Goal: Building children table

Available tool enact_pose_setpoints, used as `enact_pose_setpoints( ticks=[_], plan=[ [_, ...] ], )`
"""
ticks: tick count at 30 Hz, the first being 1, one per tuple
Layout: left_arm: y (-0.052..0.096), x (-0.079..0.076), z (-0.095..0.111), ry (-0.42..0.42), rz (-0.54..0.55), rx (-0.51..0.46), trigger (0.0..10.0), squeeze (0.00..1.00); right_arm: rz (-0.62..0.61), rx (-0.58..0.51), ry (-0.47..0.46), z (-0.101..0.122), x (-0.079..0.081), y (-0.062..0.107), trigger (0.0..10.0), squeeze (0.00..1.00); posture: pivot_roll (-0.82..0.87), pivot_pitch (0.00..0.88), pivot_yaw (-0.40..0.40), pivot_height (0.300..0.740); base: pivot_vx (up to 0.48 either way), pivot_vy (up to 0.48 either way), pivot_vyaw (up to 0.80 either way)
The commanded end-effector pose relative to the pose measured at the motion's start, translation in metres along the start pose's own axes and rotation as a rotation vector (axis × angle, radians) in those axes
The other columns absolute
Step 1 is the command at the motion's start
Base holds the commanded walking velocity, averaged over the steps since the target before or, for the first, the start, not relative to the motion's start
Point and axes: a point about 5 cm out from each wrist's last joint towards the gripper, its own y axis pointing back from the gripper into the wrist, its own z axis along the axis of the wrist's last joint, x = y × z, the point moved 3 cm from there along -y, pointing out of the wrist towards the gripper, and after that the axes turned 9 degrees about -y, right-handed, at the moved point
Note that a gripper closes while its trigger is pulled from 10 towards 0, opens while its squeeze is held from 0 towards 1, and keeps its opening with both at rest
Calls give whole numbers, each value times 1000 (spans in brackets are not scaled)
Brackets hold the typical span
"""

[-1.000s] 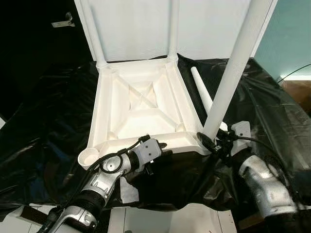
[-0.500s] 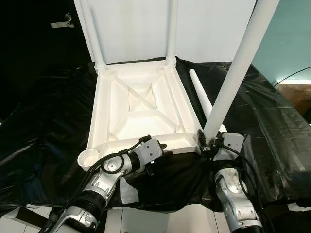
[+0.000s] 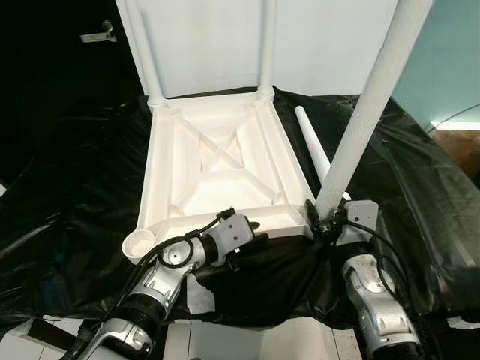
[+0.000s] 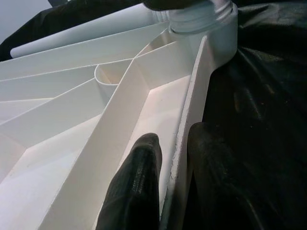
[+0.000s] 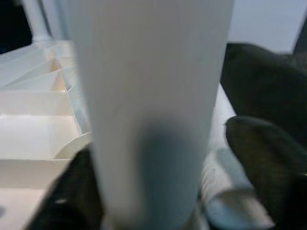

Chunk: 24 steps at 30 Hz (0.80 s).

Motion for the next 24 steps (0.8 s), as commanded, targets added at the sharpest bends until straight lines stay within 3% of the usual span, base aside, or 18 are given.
enact_pose_setpoints(
  ticks=[1, 2, 4, 7, 9, 13, 14, 15, 24],
  plan=[
    [3, -28, -20, 30, -124, 76, 10000, 0, -22, -5, 8, 4, -17, 2, 10000, 0, -46, 6, -6, 740, 0, 0, 0],
    [3, -28, -20, 30, -124, 76, 10000, 0, -22, -5, 8, 4, -17, 2, 10000, 0, -46, 6, -6, 740, 0, 0, 0],
    [3, -29, -20, 32, -121, 77, 10000, 0, 104, 29, 31, 4, -12, 7, 10000, 0, -41, 7, -11, 740, 0, 0, 0],
    [3, -29, -20, 33, -120, 77, 10000, 0, 150, 48, 41, 2, -11, 10, 10000, 0, -41, 7, -11, 740, 0, 0, 0],
    [4, -31, -21, 33, -120, 84, 10000, 0, 282, 107, 63, -4, -5, 17, 10000, 0, -35, 9, -12, 740, 0, 0, 0],
    [6, -32, -24, 31, -121, 94, 10000, 0, 407, 171, 58, -8, 2, 21, 10000, 0, -32, 10, -8, 740, 0, 0, 0],
    [7, -32, -24, 30, -121, 96, 10000, 0, 438, 194, 50, -10, 3, 22, 6745, 0, -32, 10, -8, 740, 0, 0, 0],
    [8, -31, -25, 29, -121, 97, 10000, 0, 431, 200, 28, -9, 1, 20, 0, 0, -32, 10, -8, 740, 0, 0, 0],
    [7, -29, -24, 23, -118, 97, 10000, 0, 389, 208, -22, -10, -5, 16, 0, 0, -29, 8, -9, 740, 0, 0, 0]
  ],
)
